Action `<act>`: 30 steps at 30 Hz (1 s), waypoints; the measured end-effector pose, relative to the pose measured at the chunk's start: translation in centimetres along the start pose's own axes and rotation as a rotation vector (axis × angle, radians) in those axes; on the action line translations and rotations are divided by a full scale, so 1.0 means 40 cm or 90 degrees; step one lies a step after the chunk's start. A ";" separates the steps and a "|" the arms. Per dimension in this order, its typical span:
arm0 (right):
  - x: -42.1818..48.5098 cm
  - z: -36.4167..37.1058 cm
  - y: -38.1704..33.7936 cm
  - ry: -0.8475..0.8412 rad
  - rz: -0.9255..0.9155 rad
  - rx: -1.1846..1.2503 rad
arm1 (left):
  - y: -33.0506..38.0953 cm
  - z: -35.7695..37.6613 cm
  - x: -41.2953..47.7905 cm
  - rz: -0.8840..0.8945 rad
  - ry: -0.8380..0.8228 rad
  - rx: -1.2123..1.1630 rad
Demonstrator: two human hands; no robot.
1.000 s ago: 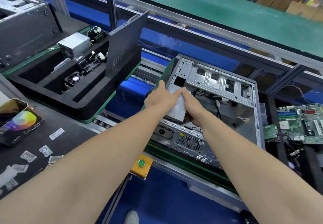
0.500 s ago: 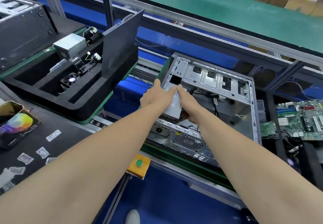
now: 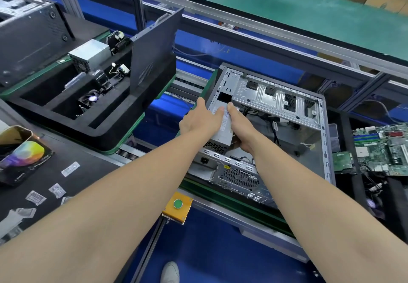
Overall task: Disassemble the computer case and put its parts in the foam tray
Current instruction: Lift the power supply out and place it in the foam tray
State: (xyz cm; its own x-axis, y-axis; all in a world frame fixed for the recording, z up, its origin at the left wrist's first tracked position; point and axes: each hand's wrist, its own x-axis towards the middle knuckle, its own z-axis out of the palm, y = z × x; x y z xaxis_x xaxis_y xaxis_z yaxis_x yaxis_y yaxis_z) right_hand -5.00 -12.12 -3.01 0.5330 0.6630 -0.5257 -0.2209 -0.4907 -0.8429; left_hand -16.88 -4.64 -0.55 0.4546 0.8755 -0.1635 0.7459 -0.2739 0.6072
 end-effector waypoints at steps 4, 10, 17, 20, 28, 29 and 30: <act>0.005 -0.006 0.005 -0.002 -0.009 -0.004 | 0.000 -0.001 -0.002 0.003 -0.009 0.007; 0.002 -0.005 -0.005 0.023 0.005 -0.031 | 0.002 -0.011 -0.002 -0.017 -0.033 -0.029; -0.008 -0.006 -0.006 0.082 0.023 -0.047 | 0.003 -0.018 -0.001 -0.035 -0.065 -0.047; -0.023 -0.003 -0.009 0.106 0.024 -0.057 | 0.002 -0.024 -0.001 -0.052 -0.087 -0.057; -0.040 -0.007 -0.001 -0.005 0.117 0.038 | 0.006 -0.035 -0.010 -0.067 -0.095 -0.077; -0.038 0.002 -0.003 -0.010 0.119 0.039 | 0.007 -0.035 -0.010 -0.065 -0.094 -0.076; -0.036 0.012 -0.005 -0.015 0.116 0.040 | 0.008 -0.035 -0.008 -0.064 -0.095 -0.075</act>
State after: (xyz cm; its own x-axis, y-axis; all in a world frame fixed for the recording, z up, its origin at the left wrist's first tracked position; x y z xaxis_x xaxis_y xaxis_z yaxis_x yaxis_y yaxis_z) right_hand -6.11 -12.73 -2.12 0.4607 0.5796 -0.6722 -0.3631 -0.5679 -0.7386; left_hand -17.49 -4.46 0.79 0.4548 0.8248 -0.3360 0.7328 -0.1322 0.6674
